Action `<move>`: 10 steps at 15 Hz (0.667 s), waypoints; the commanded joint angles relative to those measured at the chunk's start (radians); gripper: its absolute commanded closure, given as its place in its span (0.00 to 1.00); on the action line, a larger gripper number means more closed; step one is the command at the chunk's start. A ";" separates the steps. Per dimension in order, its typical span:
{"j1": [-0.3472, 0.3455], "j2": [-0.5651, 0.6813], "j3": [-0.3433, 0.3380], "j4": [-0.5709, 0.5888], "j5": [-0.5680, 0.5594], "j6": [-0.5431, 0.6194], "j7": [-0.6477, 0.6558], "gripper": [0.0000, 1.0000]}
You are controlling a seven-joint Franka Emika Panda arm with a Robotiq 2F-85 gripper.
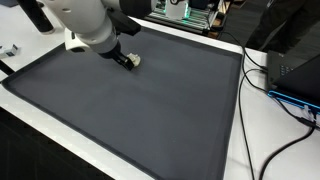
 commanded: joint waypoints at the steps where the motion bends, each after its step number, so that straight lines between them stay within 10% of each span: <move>1: 0.037 -0.025 0.002 -0.047 -0.078 0.049 0.015 0.00; 10: 0.113 -0.057 -0.001 -0.128 -0.236 0.136 0.038 0.00</move>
